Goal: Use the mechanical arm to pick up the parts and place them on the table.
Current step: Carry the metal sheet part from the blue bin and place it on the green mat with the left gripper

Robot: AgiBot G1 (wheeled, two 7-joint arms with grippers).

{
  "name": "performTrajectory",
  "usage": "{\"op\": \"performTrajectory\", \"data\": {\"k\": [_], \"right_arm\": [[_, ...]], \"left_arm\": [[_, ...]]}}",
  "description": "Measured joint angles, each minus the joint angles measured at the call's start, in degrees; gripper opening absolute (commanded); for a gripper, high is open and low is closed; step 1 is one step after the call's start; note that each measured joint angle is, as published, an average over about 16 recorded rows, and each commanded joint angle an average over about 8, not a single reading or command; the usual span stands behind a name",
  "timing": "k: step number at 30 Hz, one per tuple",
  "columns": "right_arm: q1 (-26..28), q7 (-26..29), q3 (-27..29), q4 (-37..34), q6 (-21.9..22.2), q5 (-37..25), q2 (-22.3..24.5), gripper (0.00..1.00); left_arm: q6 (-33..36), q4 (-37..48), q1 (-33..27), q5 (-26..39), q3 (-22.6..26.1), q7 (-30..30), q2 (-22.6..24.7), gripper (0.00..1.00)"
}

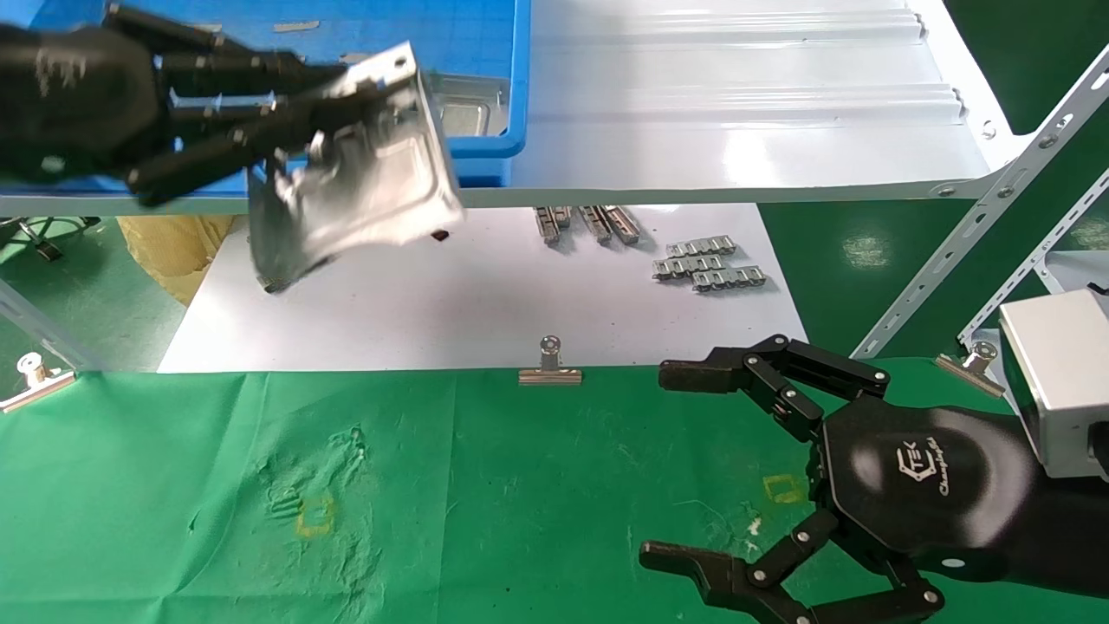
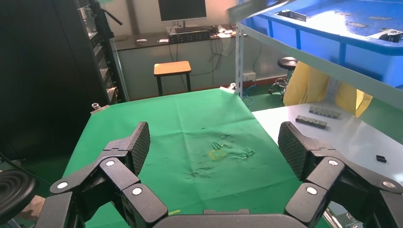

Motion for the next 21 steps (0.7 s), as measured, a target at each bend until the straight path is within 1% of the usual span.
{"op": "performTrajectory", "data": {"k": [4,9,15,21], "right_arm": [[0.00,0.00,0.00,0.00,0.00,0.00,0.00,1.00],[0.00,0.00,0.00,0.00,0.00,0.00,0.00,1.00],[0.00,0.00,-0.01,0.00,0.00,0.00,0.00,1.00],[0.00,0.00,-0.01,0.00,0.00,0.01,0.00,1.00]], "left_arm": [[-0.45,-4.04,3.47,-1.06,3.68,2.73,-2.83,0.00],[-0.89,-4.69,6.58,0.79,8.39,8.51,-4.42,0.00],[-1.59,-1.21,9.39,4.74,13.12,18.14,-3.66,0.00],[-3.32,4.50,11.48,6.79,15.58,27.53,-1.64,0.00]]}}
